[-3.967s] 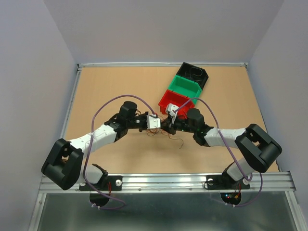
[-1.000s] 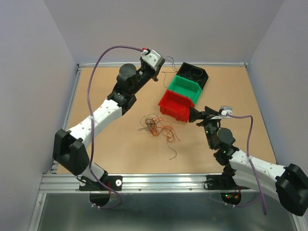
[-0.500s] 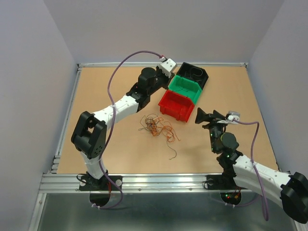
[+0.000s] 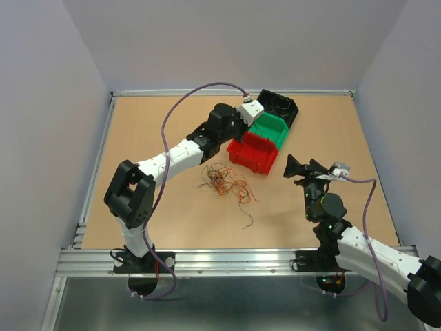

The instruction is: Untangle the cables

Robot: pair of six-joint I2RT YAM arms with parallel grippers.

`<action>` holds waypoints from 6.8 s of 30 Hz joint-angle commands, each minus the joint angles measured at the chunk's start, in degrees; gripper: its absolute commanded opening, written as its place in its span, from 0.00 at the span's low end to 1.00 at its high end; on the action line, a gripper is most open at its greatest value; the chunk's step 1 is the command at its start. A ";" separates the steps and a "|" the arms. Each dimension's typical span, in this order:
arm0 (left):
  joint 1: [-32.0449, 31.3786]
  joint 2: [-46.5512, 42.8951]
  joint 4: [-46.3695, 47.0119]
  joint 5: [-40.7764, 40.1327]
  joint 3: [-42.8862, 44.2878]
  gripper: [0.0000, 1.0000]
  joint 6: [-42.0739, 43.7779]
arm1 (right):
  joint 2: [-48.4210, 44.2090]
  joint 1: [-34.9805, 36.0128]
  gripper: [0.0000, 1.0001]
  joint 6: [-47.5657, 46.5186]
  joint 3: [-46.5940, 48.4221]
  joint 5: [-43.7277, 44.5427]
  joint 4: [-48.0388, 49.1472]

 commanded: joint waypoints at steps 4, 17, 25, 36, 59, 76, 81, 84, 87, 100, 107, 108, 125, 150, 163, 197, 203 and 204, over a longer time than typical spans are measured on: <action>-0.07 0.52 -6.30 -3.82 1.12 0.00 5.57 | -0.88 0.03 0.95 -0.27 -1.26 2.00 0.30; -2.97 16.25 -31.43 -4.97 19.74 0.00 14.71 | 1.93 -0.06 0.95 0.44 -0.03 1.21 0.21; -3.24 28.71 -47.69 -2.87 35.12 0.04 14.45 | 2.81 -0.14 0.95 1.14 0.32 -0.28 0.21; -2.97 28.22 -45.69 -3.30 35.68 0.41 13.22 | 2.55 -0.14 0.94 1.49 0.14 -0.38 0.21; -1.31 1.77 -30.66 -1.37 10.66 0.60 11.28 | 8.69 -0.23 0.89 0.53 8.04 -21.68 -10.07; 3.62 -28.40 -15.44 13.58 -25.68 0.70 17.43 | 19.77 -0.23 0.78 -0.88 14.12 -37.72 -10.25; 3.62 -26.29 -15.62 10.85 -27.35 0.67 18.49 | 21.27 -0.23 0.75 -0.97 14.91 -37.91 -10.16; 3.62 -24.10 -15.53 8.40 -27.53 0.65 18.49 | 21.36 -0.23 0.75 -0.97 15.00 -37.20 -10.25; 3.71 -21.37 -13.25 4.27 -27.35 0.62 17.52 | 20.57 -0.23 0.75 -0.62 14.56 -35.97 -10.25; 7.31 -9.95 -9.11 2.41 -23.93 0.46 17.60 | 16.61 -0.15 0.76 -0.88 12.45 -35.18 -10.07; 7.84 -11.69 -11.49 5.92 -23.13 0.00 18.49 | 17.31 -0.23 0.71 -1.67 12.53 -36.14 -9.98; 8.01 -12.83 -11.31 6.36 -23.57 0.00 18.31 | 17.75 -0.23 0.71 -1.93 12.62 -37.10 -9.89; 9.60 -51.23 1.70 11.72 -39.40 0.00 13.74 | 22.15 -0.23 0.71 -6.15 11.39 -53.80 2.14; 9.68 -57.49 -2.96 20.51 -39.57 0.00 14.80 | 49.74 1.61 0.78 -6.60 19.40 -60.07 32.34; 9.60 -56.70 -3.49 19.20 -39.39 0.00 15.06 | 51.16 1.70 0.01 -6.51 17.38 -61.63 39.93; 31.65 -44.84 14.96 -2.59 -39.74 0.00 -4.54 | -9.24 1.61 0.01 -2.46 -0.92 -20.59 2.94; 35.25 -41.76 15.41 -3.83 -38.69 0.00 -6.11 | -9.40 1.61 0.01 -4.04 11.73 -22.26 -8.99; 36.57 -41.41 15.49 -2.44 -38.69 0.00 -6.56 | -9.66 1.61 0.01 -4.31 14.79 -22.26 -12.58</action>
